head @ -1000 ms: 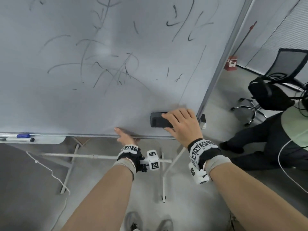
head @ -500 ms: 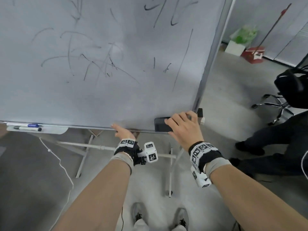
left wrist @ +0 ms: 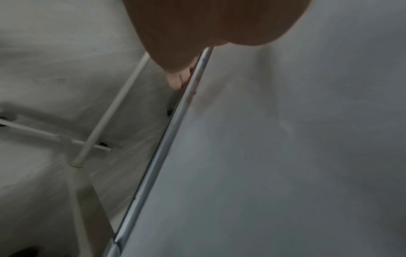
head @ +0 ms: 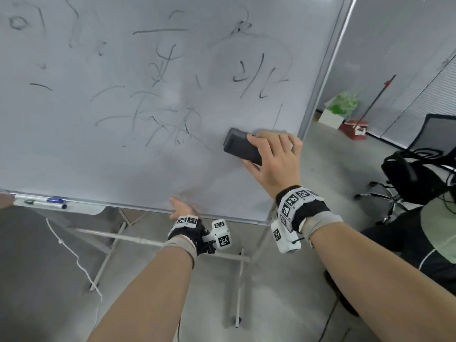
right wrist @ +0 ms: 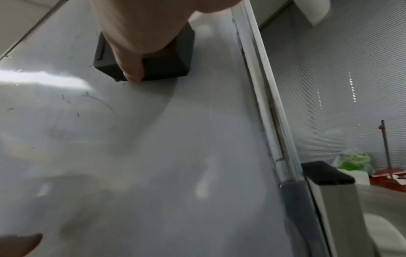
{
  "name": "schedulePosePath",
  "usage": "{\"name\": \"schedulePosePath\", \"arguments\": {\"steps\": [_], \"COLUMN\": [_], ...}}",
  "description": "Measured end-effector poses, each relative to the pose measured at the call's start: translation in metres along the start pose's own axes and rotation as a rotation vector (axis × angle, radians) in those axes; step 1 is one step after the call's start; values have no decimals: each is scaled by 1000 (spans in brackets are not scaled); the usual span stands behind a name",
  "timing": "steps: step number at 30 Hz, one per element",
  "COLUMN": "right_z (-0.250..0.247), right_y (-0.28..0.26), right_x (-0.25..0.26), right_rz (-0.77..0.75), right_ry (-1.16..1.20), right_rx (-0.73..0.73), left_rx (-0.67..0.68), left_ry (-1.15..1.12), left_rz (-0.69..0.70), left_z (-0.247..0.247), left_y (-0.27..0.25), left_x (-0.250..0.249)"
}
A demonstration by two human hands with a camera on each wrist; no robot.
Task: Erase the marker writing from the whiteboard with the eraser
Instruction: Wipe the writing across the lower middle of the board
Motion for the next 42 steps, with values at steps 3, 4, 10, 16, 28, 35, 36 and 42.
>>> {"name": "schedulePosePath", "arguments": {"steps": [3, 4, 10, 16, 28, 35, 36, 42], "right_z": [-2, -4, -13, -4, -26, -55, -52, -9], "right_y": [-2, -2, -5, -22, -22, 23, 22, 16], "right_x": [7, 8, 22, 34, 17, -23, -18, 46], "right_rz": [50, 65, 109, 137, 214, 537, 531, 177], "right_ry": [-44, -55, -95, -145, -153, -217, -187, -61], "right_rx": [30, 37, 54, 191, -5, -215, -215, 98], "left_rx": [22, 0, -20, 14, -119, -137, -134, -150], "left_ry": [42, 64, 54, -38, -49, 54, 63, 124], "left_rz": [218, 225, 173, 182, 195, 226, 222, 195], "left_z": [-27, -35, -61, -49, -44, -52, -52, -59], "left_y": [-56, -61, -75, -80, -103, -110, -109, -101], "left_x": [-46, -51, -76, -92, -99, -109, -110, -115]}}
Point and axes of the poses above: each hand's wrist, its own y-axis towards the middle knuckle, its own z-axis out of the palm, x = y × z, the point moved 6 cm from there along y, towards the middle knuckle, and after that the axes turned 6 degrees about -x, right-handed, at the moved point
